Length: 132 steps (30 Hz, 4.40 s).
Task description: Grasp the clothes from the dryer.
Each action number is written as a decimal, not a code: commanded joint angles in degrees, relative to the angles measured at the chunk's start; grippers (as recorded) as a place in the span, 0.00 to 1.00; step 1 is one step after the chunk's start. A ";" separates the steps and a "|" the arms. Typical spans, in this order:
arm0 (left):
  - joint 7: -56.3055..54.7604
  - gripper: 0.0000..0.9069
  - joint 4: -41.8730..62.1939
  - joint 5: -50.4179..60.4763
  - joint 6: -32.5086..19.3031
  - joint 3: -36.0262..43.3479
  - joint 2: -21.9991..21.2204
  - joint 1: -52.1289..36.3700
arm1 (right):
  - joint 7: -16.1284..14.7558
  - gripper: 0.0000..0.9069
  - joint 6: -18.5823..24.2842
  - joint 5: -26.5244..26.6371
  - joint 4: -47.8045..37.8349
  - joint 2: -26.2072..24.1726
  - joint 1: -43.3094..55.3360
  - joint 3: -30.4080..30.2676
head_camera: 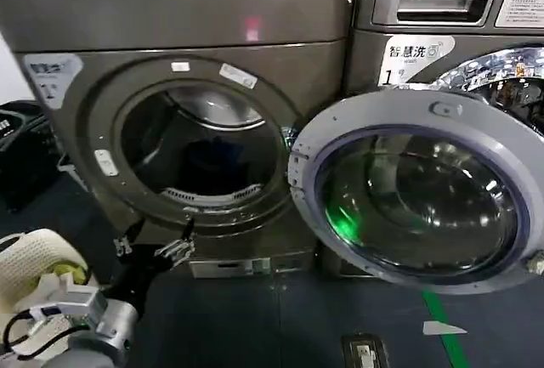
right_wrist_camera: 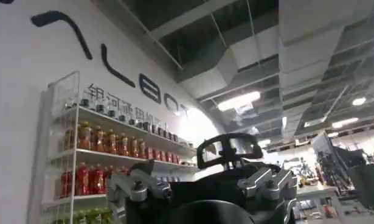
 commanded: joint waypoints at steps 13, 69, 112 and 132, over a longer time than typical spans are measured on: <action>0.04 1.00 -0.22 -0.09 0.06 -0.04 0.06 0.03 | -0.45 1.00 0.09 -0.01 0.51 0.41 -0.14 -0.25; 3.98 1.00 45.18 -2.43 -13.32 6.76 5.61 -39.50 | -1.48 1.00 0.32 -4.26 0.28 -1.03 -2.98 2.72; 54.53 1.00 122.10 31.96 -20.72 61.34 10.84 -92.47 | -2.20 1.00 0.88 -4.71 -2.48 -1.23 -1.79 2.78; 50.72 1.00 131.13 44.42 -23.45 65.96 6.11 -91.15 | -2.40 1.00 1.19 -5.29 -3.35 -1.36 -1.45 2.86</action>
